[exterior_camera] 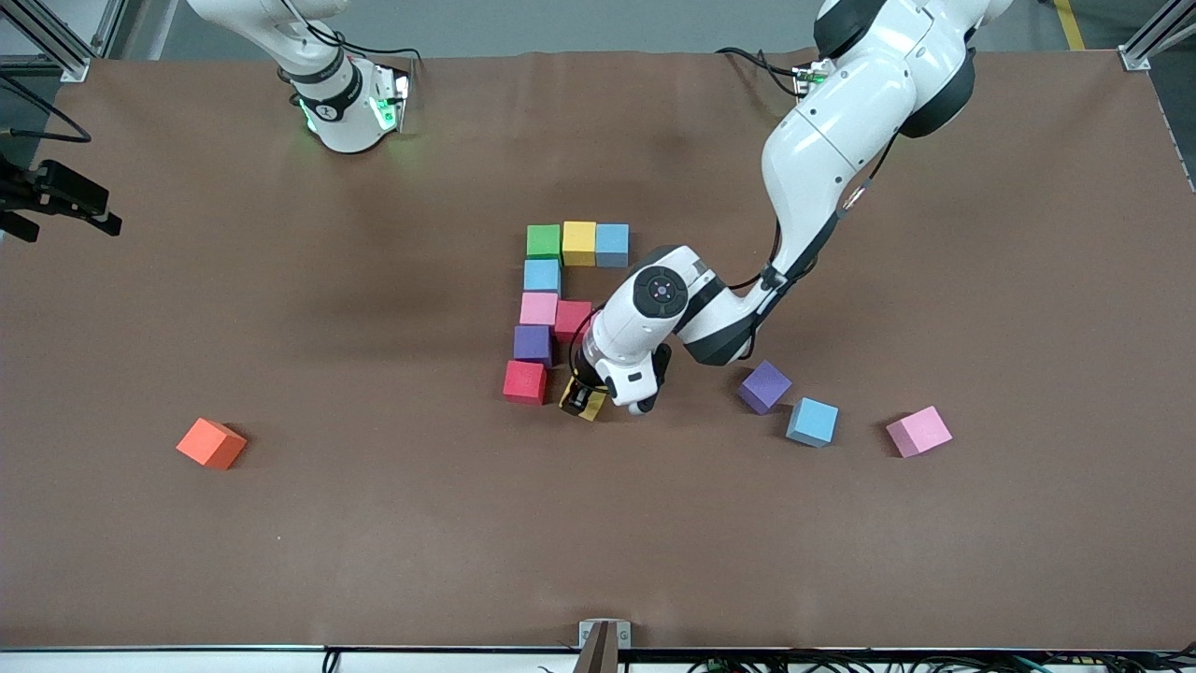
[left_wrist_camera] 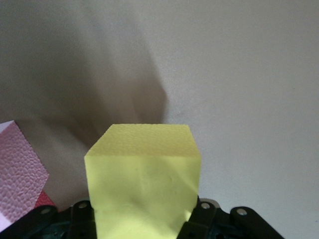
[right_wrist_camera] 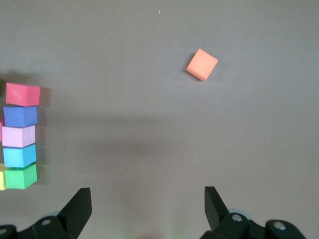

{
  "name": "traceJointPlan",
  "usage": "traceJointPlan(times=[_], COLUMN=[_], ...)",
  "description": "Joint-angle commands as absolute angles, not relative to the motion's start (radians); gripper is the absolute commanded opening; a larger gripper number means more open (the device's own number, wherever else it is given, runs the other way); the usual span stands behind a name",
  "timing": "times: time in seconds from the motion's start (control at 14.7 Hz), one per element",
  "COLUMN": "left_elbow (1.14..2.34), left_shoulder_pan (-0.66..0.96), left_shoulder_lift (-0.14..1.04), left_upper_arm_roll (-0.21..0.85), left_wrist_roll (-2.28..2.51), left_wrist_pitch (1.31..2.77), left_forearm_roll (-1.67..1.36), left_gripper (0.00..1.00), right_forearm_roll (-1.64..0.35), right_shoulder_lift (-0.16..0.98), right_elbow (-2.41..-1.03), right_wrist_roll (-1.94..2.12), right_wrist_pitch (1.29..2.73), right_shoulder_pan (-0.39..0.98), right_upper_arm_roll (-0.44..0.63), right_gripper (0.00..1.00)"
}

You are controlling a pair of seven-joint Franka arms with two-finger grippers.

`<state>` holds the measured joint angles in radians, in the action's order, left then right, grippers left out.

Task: Arrange 11 blocks into digit 3
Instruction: 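Lower the yellow cube beside the red cube with the left gripper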

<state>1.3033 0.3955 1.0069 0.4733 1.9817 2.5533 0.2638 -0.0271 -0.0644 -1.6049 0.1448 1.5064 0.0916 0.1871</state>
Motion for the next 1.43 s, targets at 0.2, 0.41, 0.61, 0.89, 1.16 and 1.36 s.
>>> traceJointPlan(times=[0.2, 0.41, 0.61, 0.89, 1.16, 1.36], left_elbow=[1.258, 1.252, 1.227, 1.227, 1.227, 1.227], left_shoulder_pan=[0.4, 0.397, 0.399, 0.397, 0.399, 0.405], left_shoulder_lift=[1.028, 1.028, 1.028, 1.038, 1.051, 1.061], left_upper_arm_roll=[0.466, 0.465, 0.445, 0.44, 0.439, 0.437], left_wrist_roll=[1.986, 2.058, 2.204, 2.221, 2.221, 2.22], left_wrist_pitch=[2.582, 2.603, 2.626, 2.675, 2.717, 2.74], left_forearm_roll=[0.204, 0.183, 0.183, 0.176, 0.17, 0.13], left_gripper=[0.01, 0.02, 0.01, 0.02, 0.02, 0.02], right_forearm_roll=[-0.009, -0.008, -0.006, -0.008, -0.008, -0.006], right_shoulder_lift=[-0.058, -0.058, -0.058, -0.058, -0.06, -0.06], right_elbow=[-1.591, -1.571, -1.548, -1.546, -1.546, -1.528], right_wrist_roll=[0.143, 0.141, 0.141, 0.141, 0.141, 0.141], right_wrist_pitch=[1.489, 1.485, 1.448, 1.437, 1.437, 1.416], right_shoulder_pan=[0.077, 0.075, 0.074, 0.055, 0.057, 0.055], right_upper_arm_roll=[0.181, 0.186, 0.187, 0.187, 0.186, 0.186], right_gripper=[1.0, 1.0, 1.0, 1.0, 1.0, 1.0])
